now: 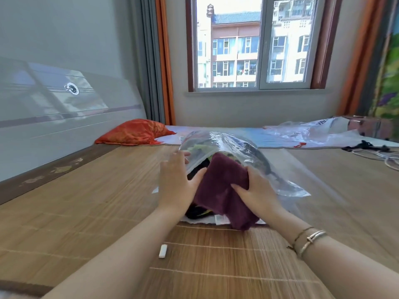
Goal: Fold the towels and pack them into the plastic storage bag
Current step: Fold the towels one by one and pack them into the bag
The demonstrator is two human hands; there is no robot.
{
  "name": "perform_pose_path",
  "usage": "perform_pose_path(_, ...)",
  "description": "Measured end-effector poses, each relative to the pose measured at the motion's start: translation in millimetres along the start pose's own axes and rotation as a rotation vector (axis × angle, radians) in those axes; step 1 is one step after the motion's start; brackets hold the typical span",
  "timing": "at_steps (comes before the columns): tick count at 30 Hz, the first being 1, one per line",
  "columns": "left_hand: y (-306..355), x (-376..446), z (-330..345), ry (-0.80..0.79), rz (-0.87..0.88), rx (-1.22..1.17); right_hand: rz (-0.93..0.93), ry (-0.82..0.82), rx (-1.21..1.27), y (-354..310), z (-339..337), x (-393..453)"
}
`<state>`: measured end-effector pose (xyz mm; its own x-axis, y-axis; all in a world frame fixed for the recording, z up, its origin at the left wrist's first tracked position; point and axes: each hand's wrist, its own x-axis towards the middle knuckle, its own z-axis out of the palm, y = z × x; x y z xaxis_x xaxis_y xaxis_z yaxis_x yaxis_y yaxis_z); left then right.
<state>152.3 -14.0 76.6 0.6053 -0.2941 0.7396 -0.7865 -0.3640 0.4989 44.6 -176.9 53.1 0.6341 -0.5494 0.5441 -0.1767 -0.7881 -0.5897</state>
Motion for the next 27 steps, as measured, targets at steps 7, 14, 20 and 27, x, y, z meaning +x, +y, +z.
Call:
perform_pose_path(7,-10.4,38.0,38.2,-0.052,0.254,0.484,0.027,0.210,-0.014,10.9,42.0,36.6)
perform_pose_path(14,10.5,47.4,83.3,0.088,0.567,0.476,0.564,0.529,0.503,70.8,41.1,48.7)
perform_pose_path(20,25.2,48.1,103.1,0.065,0.685,0.525,0.658,0.185,-0.252,100.3,32.9,71.1)
perform_pose_path(27,56.6,56.7,113.1,-0.023,0.543,0.424,0.300,0.251,0.188,73.1,32.6,36.3)
